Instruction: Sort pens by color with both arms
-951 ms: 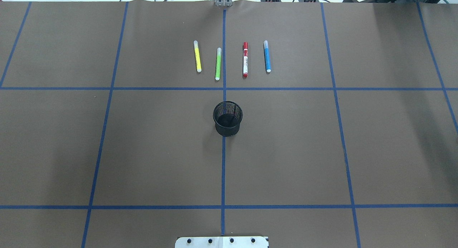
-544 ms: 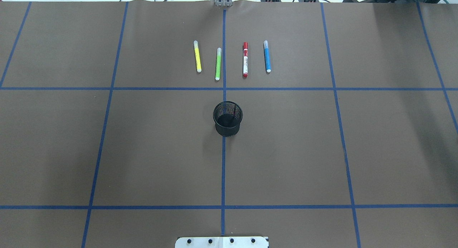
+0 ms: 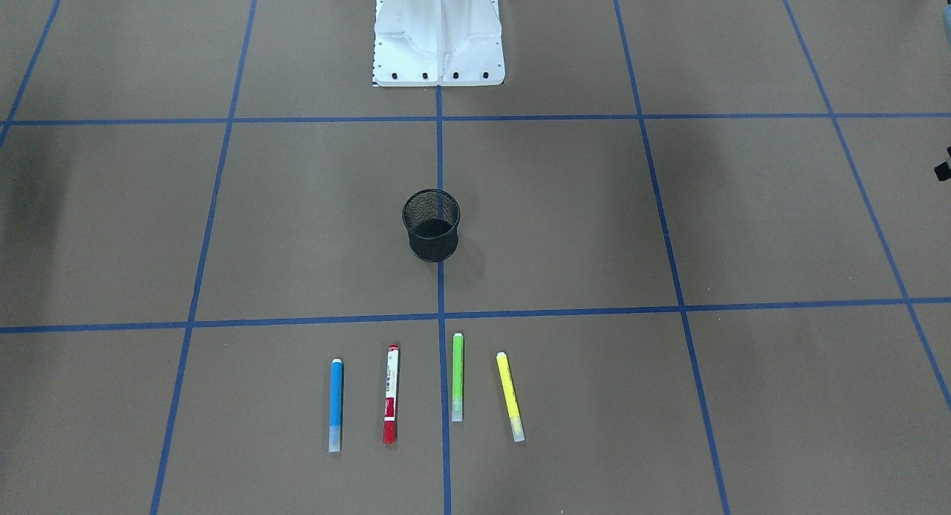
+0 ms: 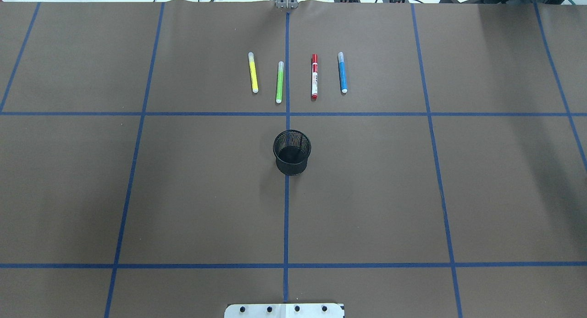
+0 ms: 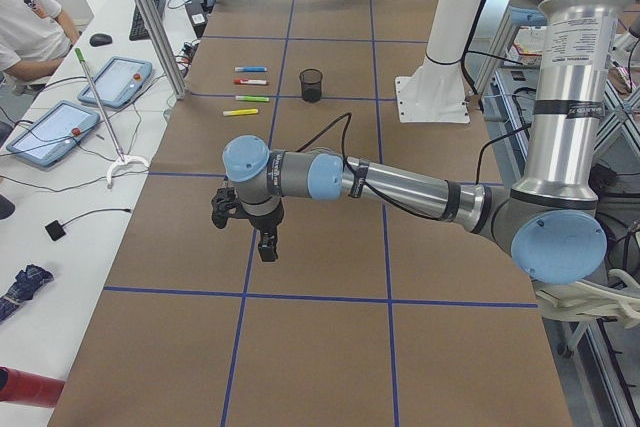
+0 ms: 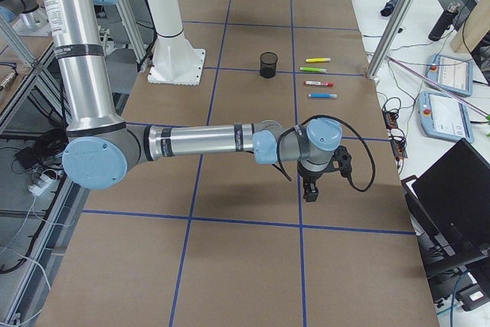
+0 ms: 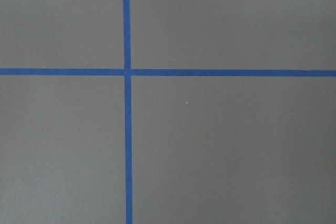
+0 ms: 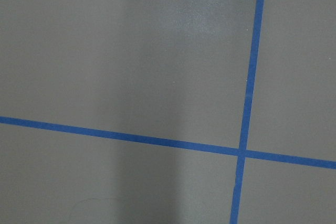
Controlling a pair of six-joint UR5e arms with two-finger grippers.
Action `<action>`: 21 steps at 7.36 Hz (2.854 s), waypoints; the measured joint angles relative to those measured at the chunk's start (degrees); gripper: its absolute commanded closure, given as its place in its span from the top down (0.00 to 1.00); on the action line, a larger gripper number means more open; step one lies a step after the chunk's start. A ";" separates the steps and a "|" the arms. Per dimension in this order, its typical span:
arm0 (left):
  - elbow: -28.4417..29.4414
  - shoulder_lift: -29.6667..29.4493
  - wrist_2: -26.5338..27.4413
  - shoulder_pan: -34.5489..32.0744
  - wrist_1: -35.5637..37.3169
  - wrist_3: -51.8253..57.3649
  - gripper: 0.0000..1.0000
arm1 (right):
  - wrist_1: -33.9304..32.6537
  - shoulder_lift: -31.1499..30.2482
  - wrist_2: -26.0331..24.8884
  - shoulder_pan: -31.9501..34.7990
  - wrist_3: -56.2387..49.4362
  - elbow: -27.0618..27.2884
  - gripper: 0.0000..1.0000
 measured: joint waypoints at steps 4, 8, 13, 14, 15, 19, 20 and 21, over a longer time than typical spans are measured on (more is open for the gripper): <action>0.12 0.03 0.00 -0.34 -0.14 -0.02 1.00 | 0.10 -1.23 -0.01 0.03 -0.15 1.75 1.00; -0.54 0.42 0.42 -0.54 -0.42 -0.09 1.00 | 0.49 -2.80 -0.11 -0.02 0.01 2.64 1.00; -0.07 4.19 0.05 -2.68 -5.37 2.22 1.00 | 0.26 -2.70 -0.53 -0.03 0.76 2.52 1.00; 0.11 4.00 0.02 -2.63 -5.60 2.22 1.00 | 0.21 -2.99 -0.58 0.05 0.74 2.62 1.00; 0.19 3.71 0.03 -2.60 -5.71 2.25 1.00 | 0.18 -3.31 -0.62 0.14 0.73 2.70 1.00; 0.61 3.51 0.20 -2.57 -5.75 2.31 1.00 | 0.05 -3.30 -1.15 0.21 0.73 2.77 1.00; 0.80 3.58 0.26 -2.57 -5.74 2.39 1.00 | -0.13 -3.24 -1.36 0.20 0.73 2.84 1.00; 0.94 3.61 0.31 -2.57 -5.74 2.42 1.00 | -0.38 -3.23 -1.84 0.17 0.71 2.84 1.00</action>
